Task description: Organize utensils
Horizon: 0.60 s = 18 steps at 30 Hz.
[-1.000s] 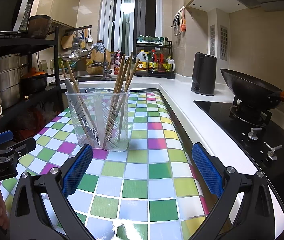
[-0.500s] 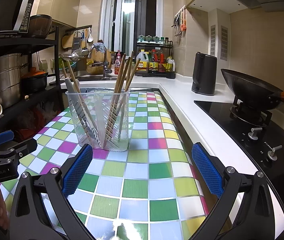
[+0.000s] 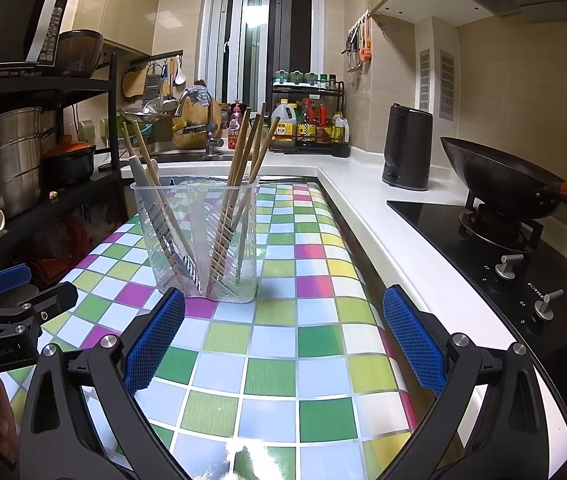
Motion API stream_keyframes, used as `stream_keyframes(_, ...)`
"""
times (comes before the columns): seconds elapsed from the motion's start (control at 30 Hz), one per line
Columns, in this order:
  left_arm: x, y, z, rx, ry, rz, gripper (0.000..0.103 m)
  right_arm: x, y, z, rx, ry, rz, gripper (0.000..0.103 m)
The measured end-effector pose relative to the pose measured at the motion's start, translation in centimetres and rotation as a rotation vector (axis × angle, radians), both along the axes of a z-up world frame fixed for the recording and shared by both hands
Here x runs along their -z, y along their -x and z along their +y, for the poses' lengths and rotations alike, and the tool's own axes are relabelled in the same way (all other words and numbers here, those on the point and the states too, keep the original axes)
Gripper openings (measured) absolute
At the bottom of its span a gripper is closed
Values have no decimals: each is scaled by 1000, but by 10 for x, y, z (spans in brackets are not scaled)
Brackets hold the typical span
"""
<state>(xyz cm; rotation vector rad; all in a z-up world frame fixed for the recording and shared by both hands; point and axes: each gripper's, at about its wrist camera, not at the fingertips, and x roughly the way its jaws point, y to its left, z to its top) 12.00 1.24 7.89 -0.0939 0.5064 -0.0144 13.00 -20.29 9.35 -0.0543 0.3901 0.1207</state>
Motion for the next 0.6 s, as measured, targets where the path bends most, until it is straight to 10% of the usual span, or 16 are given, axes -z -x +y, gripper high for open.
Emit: stream_keyframes(0.6,3,0,-6,22,-19,1,95,1,0,0,0,2,4,98)
